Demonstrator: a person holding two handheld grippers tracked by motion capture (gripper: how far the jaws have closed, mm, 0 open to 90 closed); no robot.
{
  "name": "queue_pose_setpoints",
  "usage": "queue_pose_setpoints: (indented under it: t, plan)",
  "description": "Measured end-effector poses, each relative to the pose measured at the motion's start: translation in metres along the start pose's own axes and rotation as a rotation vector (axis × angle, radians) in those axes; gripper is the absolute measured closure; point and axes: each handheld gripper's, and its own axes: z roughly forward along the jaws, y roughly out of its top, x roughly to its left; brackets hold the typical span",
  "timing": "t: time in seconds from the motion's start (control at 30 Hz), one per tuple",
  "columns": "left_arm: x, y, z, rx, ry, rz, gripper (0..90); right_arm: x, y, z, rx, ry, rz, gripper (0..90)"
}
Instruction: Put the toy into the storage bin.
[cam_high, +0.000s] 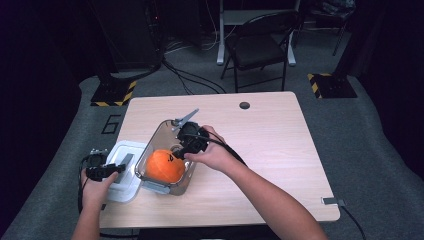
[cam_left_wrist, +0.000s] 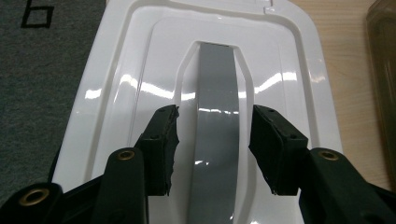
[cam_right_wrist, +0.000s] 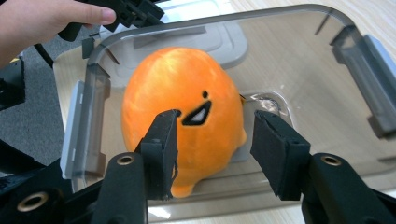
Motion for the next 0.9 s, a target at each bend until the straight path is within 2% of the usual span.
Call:
queue_pose_setpoints:
  t: [0.17,0.53,0.9]
  plan:
    - [-0.002,0.0,0.001,0.005,-0.001,0.005,51.2,-0.007,-0.007,-0.008,-0.008,-0.017,0.003,49.8]
    - [-0.005,0.0,0.001,0.008,0.004,0.012,51.8,-0.015,-0.022,-0.031,-0.044,-0.044,0.056,49.9]
    - [-0.007,-0.002,0.006,0.022,0.019,0.027,53.9,-0.025,-0.033,-0.042,-0.061,-0.062,0.084,49.9]
